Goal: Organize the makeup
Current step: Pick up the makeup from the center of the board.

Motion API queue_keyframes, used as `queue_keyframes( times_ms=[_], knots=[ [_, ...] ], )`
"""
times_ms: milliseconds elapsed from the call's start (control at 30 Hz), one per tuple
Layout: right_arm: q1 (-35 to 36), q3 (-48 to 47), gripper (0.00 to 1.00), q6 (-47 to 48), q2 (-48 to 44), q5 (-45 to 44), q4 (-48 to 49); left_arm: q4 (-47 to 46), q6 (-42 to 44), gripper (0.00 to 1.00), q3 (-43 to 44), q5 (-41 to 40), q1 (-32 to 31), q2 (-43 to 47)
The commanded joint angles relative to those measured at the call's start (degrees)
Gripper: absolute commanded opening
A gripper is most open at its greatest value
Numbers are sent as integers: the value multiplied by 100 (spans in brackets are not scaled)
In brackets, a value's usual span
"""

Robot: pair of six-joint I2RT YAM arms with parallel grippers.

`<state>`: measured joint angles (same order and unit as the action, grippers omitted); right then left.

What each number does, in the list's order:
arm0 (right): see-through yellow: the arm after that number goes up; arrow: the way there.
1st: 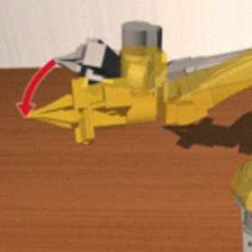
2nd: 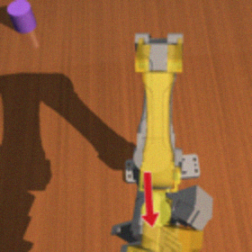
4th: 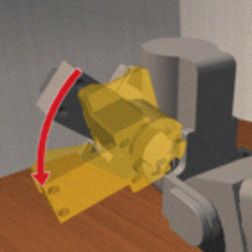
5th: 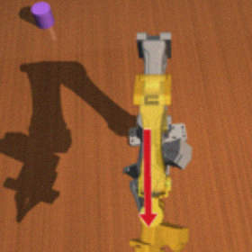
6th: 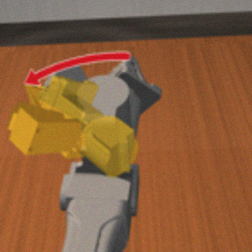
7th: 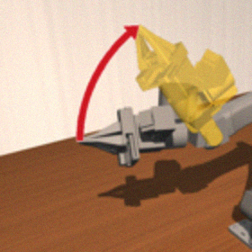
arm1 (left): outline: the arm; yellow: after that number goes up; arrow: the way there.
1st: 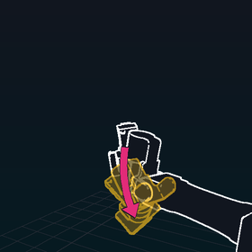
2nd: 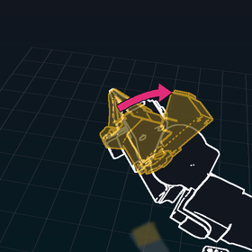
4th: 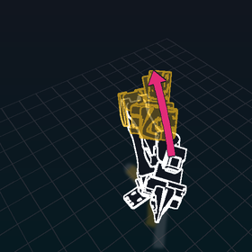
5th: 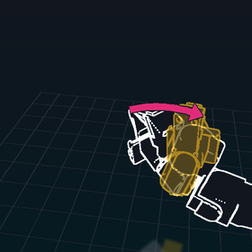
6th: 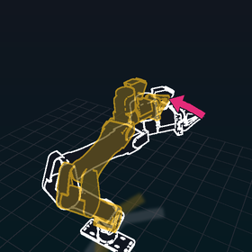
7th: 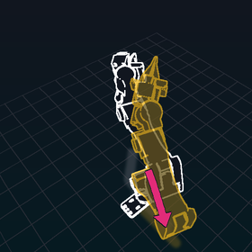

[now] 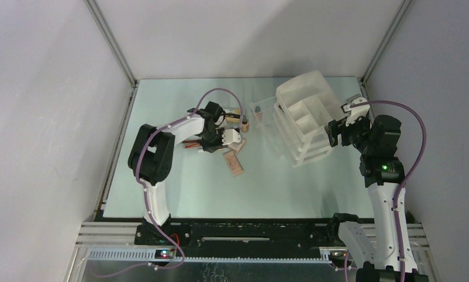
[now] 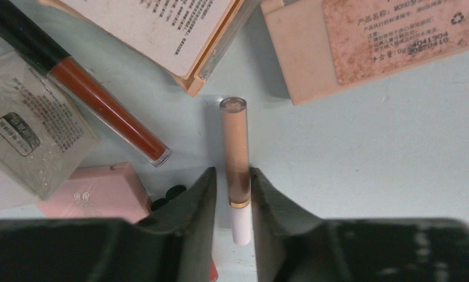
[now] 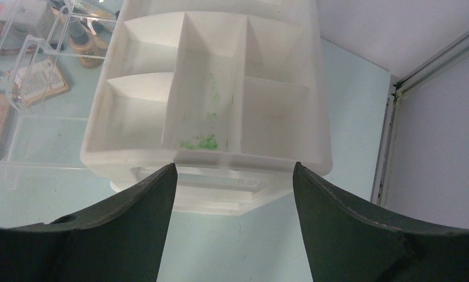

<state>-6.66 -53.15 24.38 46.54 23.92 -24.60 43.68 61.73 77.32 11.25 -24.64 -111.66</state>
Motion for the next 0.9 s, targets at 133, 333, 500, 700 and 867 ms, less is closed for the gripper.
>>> queue_keyframes(
  times_ms=[133,333,500,700,867],
  knots=[
    [-11,32,81,93,-31,-63,190,41,-62,11,-422,20,-87,583],
    [-2,32,81,84,-53,-57,194,234,-291,4,-664,-45,-234,1330],
    [13,32,81,95,-80,-79,192,427,-276,1,-648,-180,-533,2060],
    [24,32,81,92,-93,-72,193,408,214,0,-155,-492,-1225,2721],
    [32,32,81,84,-110,-22,187,327,1173,0,614,-630,-1713,2793]
  ],
)
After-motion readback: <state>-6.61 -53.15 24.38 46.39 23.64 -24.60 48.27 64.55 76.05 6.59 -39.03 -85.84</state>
